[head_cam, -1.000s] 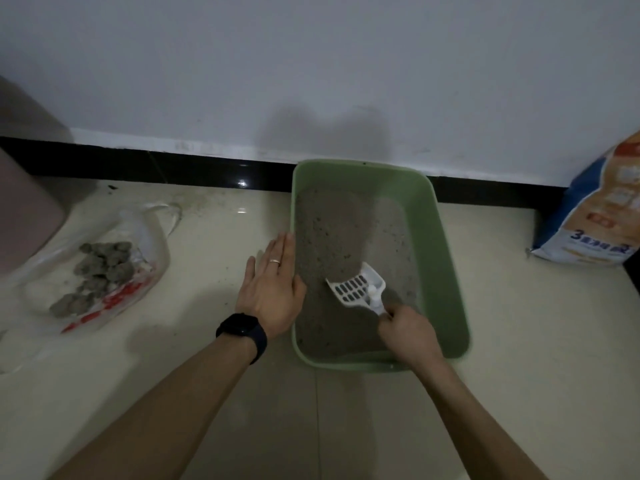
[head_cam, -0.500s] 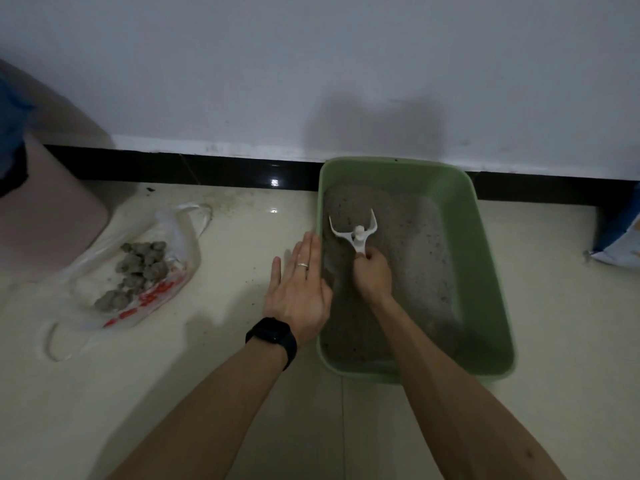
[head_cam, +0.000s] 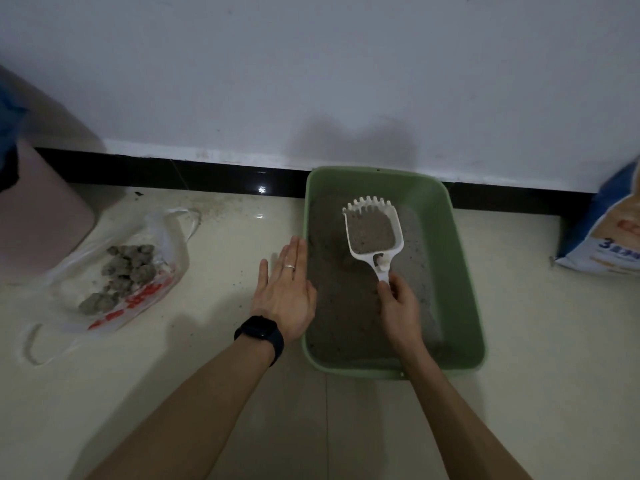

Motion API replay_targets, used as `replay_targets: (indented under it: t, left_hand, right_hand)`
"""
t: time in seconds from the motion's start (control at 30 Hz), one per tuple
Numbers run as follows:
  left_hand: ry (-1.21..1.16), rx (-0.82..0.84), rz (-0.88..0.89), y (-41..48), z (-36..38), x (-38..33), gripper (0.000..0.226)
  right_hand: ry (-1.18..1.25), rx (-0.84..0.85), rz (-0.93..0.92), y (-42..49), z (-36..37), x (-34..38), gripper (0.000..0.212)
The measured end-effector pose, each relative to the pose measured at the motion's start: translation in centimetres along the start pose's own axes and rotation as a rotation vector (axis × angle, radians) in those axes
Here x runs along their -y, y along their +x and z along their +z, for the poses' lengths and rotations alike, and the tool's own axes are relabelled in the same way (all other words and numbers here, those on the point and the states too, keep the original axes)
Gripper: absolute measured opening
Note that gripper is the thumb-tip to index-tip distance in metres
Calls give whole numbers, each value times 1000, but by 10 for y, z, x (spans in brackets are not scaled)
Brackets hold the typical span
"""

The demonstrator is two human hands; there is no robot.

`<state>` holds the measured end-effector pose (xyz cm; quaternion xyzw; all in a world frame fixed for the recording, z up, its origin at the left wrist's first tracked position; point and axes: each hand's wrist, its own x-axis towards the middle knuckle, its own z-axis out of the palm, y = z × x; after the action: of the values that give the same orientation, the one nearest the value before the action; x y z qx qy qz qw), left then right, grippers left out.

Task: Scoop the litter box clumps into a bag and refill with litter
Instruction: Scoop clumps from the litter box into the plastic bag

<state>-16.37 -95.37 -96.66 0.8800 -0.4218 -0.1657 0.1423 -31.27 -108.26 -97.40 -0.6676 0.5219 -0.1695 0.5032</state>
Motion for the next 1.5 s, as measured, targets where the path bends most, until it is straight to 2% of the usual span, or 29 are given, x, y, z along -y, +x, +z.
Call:
replay_targets:
  t: [0.27, 0.43, 0.8, 0.9, 1.03, 1.17, 1.33, 1.5]
  left_hand:
    - [4, 20, -14, -2, -4, -1, 71]
    - [6, 23, -23, -2, -4, -2, 71]
    - [25, 29, -39, -1, -5, -4, 71]
    - [32, 30, -41, -2, -4, -4, 70]
    - [47, 37, -34, -1, -5, -5, 71]
    - [71, 50, -4, 1, -8, -6, 71]
    - [80, 63, 35, 7, -6, -5, 73]
    - [72, 66, 39, 8, -6, -4, 73]
  right_hand:
    - [41, -8, 55, -24, -13, 7, 20]
    - [-68, -7, 73, -35, -18, 13, 22]
    - [-123, -35, 64, -49, -23, 13, 18]
    - [-284, -15, 47, -51, -31, 14, 16]
    - [-632, 65, 163, -49, -66, 15, 25]
    - [-800, 37, 197, -62, -110, 17, 25]
    - [-1026, 104, 316, -66, -139, 23, 25]
    - [-1181, 156, 253, -64, -132, 41, 16]
